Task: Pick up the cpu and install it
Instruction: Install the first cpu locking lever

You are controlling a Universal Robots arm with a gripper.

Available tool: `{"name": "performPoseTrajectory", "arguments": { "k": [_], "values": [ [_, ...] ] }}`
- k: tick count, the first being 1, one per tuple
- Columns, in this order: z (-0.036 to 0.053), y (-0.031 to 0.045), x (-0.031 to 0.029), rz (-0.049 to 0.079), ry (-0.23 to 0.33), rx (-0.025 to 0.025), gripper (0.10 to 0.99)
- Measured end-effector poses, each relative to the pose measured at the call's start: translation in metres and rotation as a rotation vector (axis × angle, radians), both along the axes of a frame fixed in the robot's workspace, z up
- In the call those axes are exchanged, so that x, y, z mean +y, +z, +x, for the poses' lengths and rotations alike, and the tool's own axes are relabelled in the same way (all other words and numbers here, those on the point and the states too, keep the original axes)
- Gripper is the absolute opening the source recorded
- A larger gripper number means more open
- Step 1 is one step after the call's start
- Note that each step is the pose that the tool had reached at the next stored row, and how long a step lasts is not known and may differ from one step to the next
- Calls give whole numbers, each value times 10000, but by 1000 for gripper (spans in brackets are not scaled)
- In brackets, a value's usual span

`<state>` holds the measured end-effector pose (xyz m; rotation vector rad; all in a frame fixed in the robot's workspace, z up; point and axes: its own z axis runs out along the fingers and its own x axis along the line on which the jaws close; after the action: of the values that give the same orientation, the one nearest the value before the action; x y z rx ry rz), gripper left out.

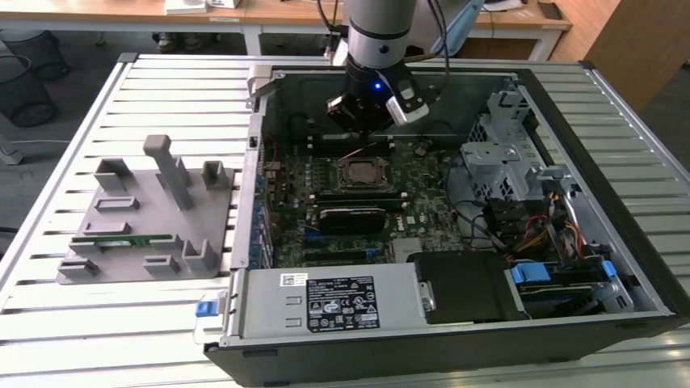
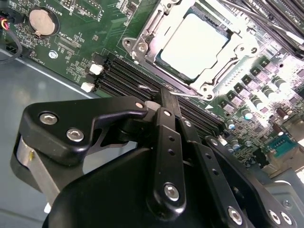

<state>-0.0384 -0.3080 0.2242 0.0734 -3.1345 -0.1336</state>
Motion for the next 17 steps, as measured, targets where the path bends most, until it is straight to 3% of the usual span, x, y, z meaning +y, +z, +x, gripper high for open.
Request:
{"name": "performPoseTrajectory", "arguments": {
  "k": [17],
  "values": [
    [88,-49,5,1,1,0,106]
  ]
}}
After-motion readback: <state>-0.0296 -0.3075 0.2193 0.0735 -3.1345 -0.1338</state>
